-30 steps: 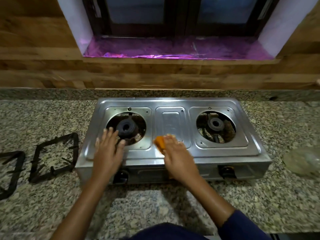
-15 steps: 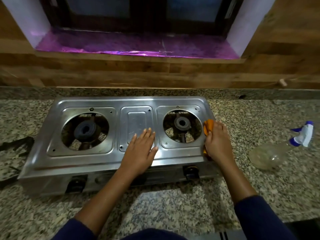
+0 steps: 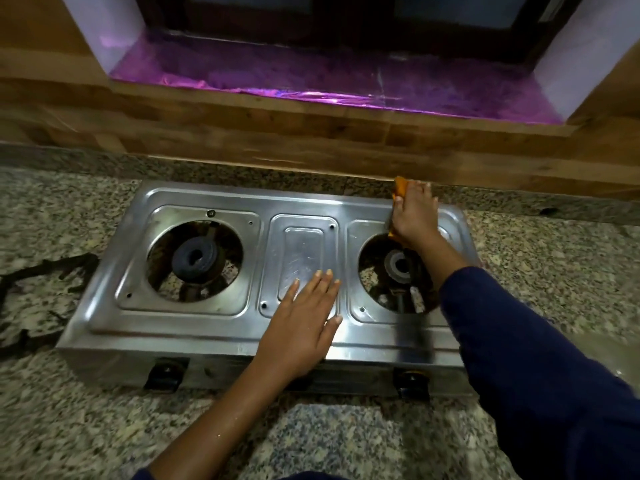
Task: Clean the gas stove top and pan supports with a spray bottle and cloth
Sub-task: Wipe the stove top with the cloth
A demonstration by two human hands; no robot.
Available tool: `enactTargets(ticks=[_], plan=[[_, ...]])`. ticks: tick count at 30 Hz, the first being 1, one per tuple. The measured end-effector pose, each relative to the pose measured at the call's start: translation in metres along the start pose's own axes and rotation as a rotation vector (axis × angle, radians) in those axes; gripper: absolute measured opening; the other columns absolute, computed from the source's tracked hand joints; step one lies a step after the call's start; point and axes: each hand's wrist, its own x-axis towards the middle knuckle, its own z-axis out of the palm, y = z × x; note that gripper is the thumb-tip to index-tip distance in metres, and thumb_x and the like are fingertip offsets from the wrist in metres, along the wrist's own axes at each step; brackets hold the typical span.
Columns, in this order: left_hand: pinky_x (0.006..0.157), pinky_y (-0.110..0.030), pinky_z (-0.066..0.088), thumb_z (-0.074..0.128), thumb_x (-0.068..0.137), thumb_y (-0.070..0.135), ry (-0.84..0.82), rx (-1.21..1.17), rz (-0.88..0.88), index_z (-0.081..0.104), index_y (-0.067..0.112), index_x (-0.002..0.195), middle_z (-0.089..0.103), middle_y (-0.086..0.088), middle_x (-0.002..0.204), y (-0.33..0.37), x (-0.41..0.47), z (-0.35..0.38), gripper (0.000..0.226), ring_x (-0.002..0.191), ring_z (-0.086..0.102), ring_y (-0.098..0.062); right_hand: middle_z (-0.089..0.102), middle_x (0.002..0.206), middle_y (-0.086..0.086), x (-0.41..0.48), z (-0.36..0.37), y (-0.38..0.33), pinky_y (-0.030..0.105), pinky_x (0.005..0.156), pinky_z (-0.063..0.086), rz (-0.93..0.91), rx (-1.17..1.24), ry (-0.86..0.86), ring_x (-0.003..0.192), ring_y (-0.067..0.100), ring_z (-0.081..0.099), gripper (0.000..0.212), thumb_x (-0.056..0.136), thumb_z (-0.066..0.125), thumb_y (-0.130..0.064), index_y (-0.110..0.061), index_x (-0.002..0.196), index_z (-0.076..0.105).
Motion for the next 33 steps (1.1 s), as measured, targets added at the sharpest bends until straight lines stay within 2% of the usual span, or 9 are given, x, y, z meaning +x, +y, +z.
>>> enactTargets(ticks=[8, 12, 15, 17, 22, 26, 28, 30, 33], plan=[[0.12, -0.039, 0.011, 0.033, 0.1, 0.04, 0.069, 0.008, -0.002, 0.041, 0.014, 0.148, 0.035, -0.005, 0.157, 0.002, 0.003, 0.002, 0.055, 0.148, 0.023, -0.016, 0.025, 0.16, 0.011, -0.033, 0.057, -0.12, 0.041, 0.121, 0.007, -0.376, 0.048, -0.053, 0.15, 0.027, 0.014, 0.054, 0.104, 0.032, -0.029, -0.007, 0.152, 0.024], [0.121, -0.036, 0.014, 0.049, 0.098, 0.032, 0.157, -0.119, -0.008, 0.049, 0.016, 0.142, 0.044, -0.002, 0.152, -0.003, -0.006, -0.007, 0.047, 0.147, 0.026, -0.012, 0.021, 0.162, 0.009, -0.058, 0.058, -0.122, 0.039, 0.122, 0.011, -0.64, 0.043, -0.174, 0.151, 0.023, 0.012, 0.06, 0.102, 0.029, -0.039, -0.01, 0.154, 0.022], [0.121, -0.035, 0.018, 0.049, 0.098, 0.03, 0.283, -0.183, -0.073, 0.053, 0.018, 0.139, 0.045, 0.002, 0.15, -0.027, -0.026, -0.028, 0.043, 0.145, 0.029, -0.011, 0.018, 0.163, 0.004, -0.089, 0.05, -0.11, 0.029, 0.12, 0.004, -0.8, 0.052, -0.259, 0.151, 0.017, 0.007, 0.065, 0.1, 0.027, -0.048, -0.015, 0.155, 0.02], [0.12, -0.038, 0.02, 0.045, 0.099, 0.032, 0.346, -0.186, -0.198, 0.053, 0.018, 0.139, 0.044, 0.002, 0.151, -0.057, -0.052, -0.045, 0.044, 0.146, 0.028, -0.012, 0.017, 0.163, 0.0, -0.109, 0.049, -0.112, 0.025, 0.119, 0.0, -0.821, 0.072, -0.295, 0.15, 0.013, 0.005, 0.062, 0.101, 0.026, -0.046, -0.017, 0.155, 0.019], [0.116, -0.05, 0.029, 0.04, 0.098, 0.037, 0.418, -0.136, -0.547, 0.051, 0.014, 0.139, 0.046, -0.004, 0.149, -0.144, -0.115, -0.081, 0.048, 0.144, 0.033, -0.025, 0.016, 0.163, 0.001, -0.121, 0.066, -0.149, 0.035, 0.122, 0.008, -0.746, 0.096, -0.294, 0.151, 0.016, 0.006, 0.058, 0.102, 0.025, -0.039, -0.018, 0.155, 0.019], [0.12, -0.043, 0.016, 0.037, 0.099, 0.041, 0.368, 0.018, -0.593, 0.044, 0.012, 0.145, 0.039, -0.006, 0.154, -0.177, -0.132, -0.087, 0.055, 0.148, 0.023, -0.019, 0.024, 0.161, 0.009, -0.093, 0.09, -0.193, 0.043, 0.121, 0.015, -0.624, 0.115, -0.211, 0.15, 0.025, 0.015, 0.056, 0.102, 0.031, -0.03, -0.011, 0.153, 0.025], [0.121, -0.04, 0.013, 0.034, 0.099, 0.041, 0.349, 0.07, -0.581, 0.04, 0.011, 0.148, 0.035, -0.006, 0.156, -0.18, -0.135, -0.085, 0.057, 0.148, 0.021, -0.017, 0.023, 0.161, 0.011, -0.075, 0.1, -0.222, 0.041, 0.121, 0.014, -0.585, 0.103, -0.192, 0.15, 0.027, 0.015, 0.055, 0.102, 0.034, -0.027, -0.01, 0.153, 0.025], [0.12, -0.04, 0.015, 0.033, 0.1, 0.038, 0.352, 0.094, -0.571, 0.04, 0.01, 0.147, 0.037, -0.008, 0.155, -0.181, -0.136, -0.082, 0.056, 0.148, 0.023, -0.019, 0.019, 0.162, 0.01, -0.06, 0.108, -0.25, 0.038, 0.12, 0.01, -0.616, 0.106, -0.247, 0.15, 0.027, 0.012, 0.053, 0.103, 0.037, -0.022, -0.011, 0.154, 0.024], [0.12, -0.041, 0.019, 0.035, 0.099, 0.036, 0.346, 0.093, -0.566, 0.04, 0.011, 0.147, 0.036, -0.008, 0.155, -0.184, -0.137, -0.084, 0.054, 0.148, 0.024, -0.02, 0.02, 0.161, 0.012, -0.043, 0.115, -0.286, 0.043, 0.122, 0.007, -0.738, 0.195, -0.412, 0.151, 0.028, 0.01, 0.05, 0.102, 0.043, -0.012, -0.013, 0.151, 0.032]])
